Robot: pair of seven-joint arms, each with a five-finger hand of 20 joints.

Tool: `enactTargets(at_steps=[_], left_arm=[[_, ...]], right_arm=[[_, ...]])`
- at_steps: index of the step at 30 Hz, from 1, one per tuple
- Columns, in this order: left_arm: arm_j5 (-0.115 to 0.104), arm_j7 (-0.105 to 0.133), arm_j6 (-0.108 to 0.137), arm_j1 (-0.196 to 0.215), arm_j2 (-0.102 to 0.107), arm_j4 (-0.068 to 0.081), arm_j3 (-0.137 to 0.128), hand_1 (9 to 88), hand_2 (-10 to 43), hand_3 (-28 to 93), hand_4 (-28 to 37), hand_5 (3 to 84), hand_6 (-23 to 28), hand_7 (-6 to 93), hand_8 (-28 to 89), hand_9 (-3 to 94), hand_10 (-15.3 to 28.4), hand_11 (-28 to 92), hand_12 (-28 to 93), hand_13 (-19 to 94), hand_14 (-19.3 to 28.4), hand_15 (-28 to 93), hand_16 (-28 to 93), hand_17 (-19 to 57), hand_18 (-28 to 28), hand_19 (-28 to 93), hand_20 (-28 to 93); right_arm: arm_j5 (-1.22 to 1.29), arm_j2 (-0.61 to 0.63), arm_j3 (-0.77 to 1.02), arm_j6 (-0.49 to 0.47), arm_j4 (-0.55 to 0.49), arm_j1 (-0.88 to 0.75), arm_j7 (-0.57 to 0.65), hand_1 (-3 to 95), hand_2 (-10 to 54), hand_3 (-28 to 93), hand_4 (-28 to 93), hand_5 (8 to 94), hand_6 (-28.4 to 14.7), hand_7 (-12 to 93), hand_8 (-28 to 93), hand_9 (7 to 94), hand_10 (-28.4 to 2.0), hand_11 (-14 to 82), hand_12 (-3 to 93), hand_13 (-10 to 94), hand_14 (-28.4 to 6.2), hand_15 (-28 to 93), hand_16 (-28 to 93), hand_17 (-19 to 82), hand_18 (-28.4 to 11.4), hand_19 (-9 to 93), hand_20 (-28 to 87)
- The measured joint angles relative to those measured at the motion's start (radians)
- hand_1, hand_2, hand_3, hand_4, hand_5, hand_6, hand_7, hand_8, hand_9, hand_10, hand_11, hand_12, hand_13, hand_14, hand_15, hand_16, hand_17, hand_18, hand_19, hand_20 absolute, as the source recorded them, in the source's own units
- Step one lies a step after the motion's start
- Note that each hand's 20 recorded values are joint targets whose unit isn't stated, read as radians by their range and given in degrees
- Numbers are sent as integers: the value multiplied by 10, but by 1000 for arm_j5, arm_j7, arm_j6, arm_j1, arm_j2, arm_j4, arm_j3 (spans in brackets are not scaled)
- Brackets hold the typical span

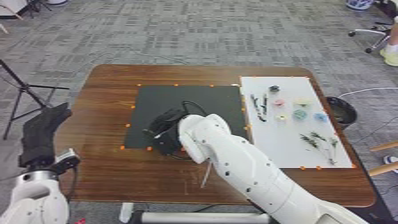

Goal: Arrange flowers

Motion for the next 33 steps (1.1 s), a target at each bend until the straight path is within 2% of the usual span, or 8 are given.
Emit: enactTargets(at_steps=[2,4,5,6,8,16,25,33], left_arm=[[0,1,1,6,-1,-3,0,180,90,675,-283,535,30,132,-69,508,151,211,129,363,158,163,8,72,107,81,173],[0,3,3,12,-1,-5,0,182,90,674,-283,535,31,132,-69,508,151,211,130,364,160,165,8,72,107,81,173],[0,3,3,15,-2,-6,0,182,89,674,-283,535,31,133,-69,508,151,211,130,365,160,165,8,72,107,81,173],[0,4,4,17,-3,-7,0,182,88,674,-283,535,31,133,-69,508,151,211,130,366,160,166,7,72,108,82,173],[0,4,5,21,-4,-8,0,182,88,675,-283,535,31,133,-69,508,151,212,130,366,160,166,7,72,108,82,172],[0,4,13,28,-6,-15,-1,183,86,674,-283,534,30,135,-69,510,152,214,131,367,161,168,5,72,108,82,172],[0,1,14,29,-6,-22,-2,184,85,674,-283,535,31,134,-69,509,151,214,132,367,160,168,6,72,109,82,172],[0,-4,14,23,-5,-23,2,183,84,674,-283,533,31,133,-69,507,150,213,131,367,160,167,6,71,109,82,172]], right_arm=[[-17,13,-15,-29,-7,5,-16,478,-71,556,-55,618,-53,408,177,866,-127,219,213,937,-23,520,373,621,-143,932,493],[-51,32,-40,-47,-19,14,-38,413,-28,580,-66,637,-53,374,146,859,-128,219,216,937,-27,519,383,617,-147,932,503],[-75,43,-55,-51,-27,18,-50,384,-7,594,-71,649,-51,361,83,857,-131,217,216,936,-29,518,387,616,-149,932,505],[-105,55,-70,-55,-35,23,-62,363,13,599,-73,660,-49,364,-33,854,-133,215,217,933,-33,520,389,615,-150,932,506],[-171,81,-98,-65,-53,32,-87,336,34,597,-72,673,-48,350,-80,848,-138,212,217,931,-37,520,389,614,-154,932,510],[-266,171,-117,-133,-97,35,-125,307,56,579,-70,689,-51,312,-73,844,-150,204,215,926,-44,524,385,614,-159,932,526],[-316,213,-111,-304,-139,36,-136,301,65,550,-63,728,-52,208,-54,835,-161,174,204,925,-52,502,374,616,-156,932,517],[-237,202,-111,-314,-146,36,-129,299,71,541,-60,733,-57,185,-45,839,-162,171,200,926,-54,497,376,614,-159,932,515]])
